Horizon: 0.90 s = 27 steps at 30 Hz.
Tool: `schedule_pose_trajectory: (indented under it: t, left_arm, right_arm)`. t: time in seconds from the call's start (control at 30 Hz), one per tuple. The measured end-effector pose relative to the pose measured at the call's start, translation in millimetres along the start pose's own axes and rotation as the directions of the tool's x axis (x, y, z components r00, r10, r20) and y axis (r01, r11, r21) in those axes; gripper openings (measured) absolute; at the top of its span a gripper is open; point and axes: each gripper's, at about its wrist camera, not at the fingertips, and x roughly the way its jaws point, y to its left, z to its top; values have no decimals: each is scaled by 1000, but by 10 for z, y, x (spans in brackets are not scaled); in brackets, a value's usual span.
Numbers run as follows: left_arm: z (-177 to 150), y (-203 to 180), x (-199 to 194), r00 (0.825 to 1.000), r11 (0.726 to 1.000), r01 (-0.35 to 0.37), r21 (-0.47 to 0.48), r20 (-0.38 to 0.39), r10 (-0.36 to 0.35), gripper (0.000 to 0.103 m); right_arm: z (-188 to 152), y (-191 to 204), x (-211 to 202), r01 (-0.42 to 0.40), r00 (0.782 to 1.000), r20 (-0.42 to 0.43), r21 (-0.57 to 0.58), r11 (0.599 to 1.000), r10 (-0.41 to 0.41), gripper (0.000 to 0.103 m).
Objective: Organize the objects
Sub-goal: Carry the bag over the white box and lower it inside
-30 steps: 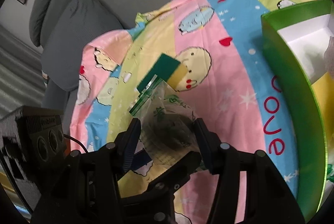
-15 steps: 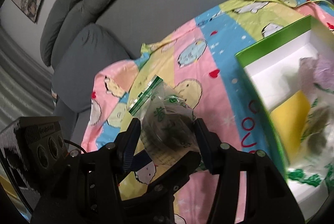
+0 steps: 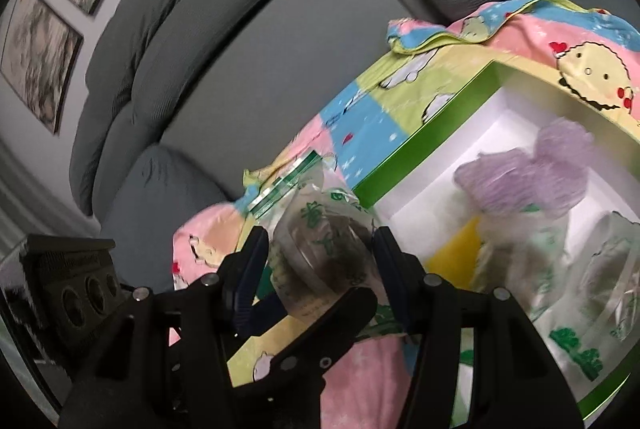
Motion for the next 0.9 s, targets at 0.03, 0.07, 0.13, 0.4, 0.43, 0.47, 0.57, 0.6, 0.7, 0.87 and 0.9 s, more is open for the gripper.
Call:
schedule_pose_trajectory:
  t: [0.03,0.07,0.13,0.4,0.43,0.47,0.57,0.6,0.7,0.87,0.9]
  left_arm:
    - [30,-47,45,1000,1000,4,18,-6,-3,57]
    - [45,-66,71,1000,1000,7,27,-9,-7,57]
    - [63,-128,130,1000,999,16,42,-16,-15,57]
    - [72,-252,425,996,997,48,53,-73,-44,57]
    - [63,-251,459,996,998,52,48,-81,-48,57]
    - [56,-254,498,994,998,57,41,-91,-53,57]
    - [50,-254,596,988,997,79,25,-133,-75,57]
    - [37,-265,612,988,996,83,22,-135,-79,57]
    - [17,-246,659,986,997,81,2,-144,-80,57]
    - [-4,-220,725,984,996,82,-24,-156,-85,57]
    - [-4,-222,727,985,997,78,-24,-156,-81,57]
  right_arm:
    - [13,-39,-18,4,1000,8,11,1000,-4,55]
    - [27,-79,-40,6,1000,19,27,1000,-6,55]
    - [50,-167,-82,12,999,35,59,998,-14,55]
    - [76,-466,-117,57,997,45,149,987,-65,55]
    - [71,-499,-103,67,996,39,161,985,-74,55]
    - [65,-524,-93,77,996,36,171,982,-84,55]
    - [72,-592,-67,106,993,28,195,975,-113,55]
    - [73,-616,-59,114,992,27,201,973,-122,55]
    - [85,-677,-27,127,991,24,211,969,-135,55]
    - [98,-679,4,179,982,27,199,963,-188,51]
    - [97,-685,5,188,980,31,203,961,-198,51]
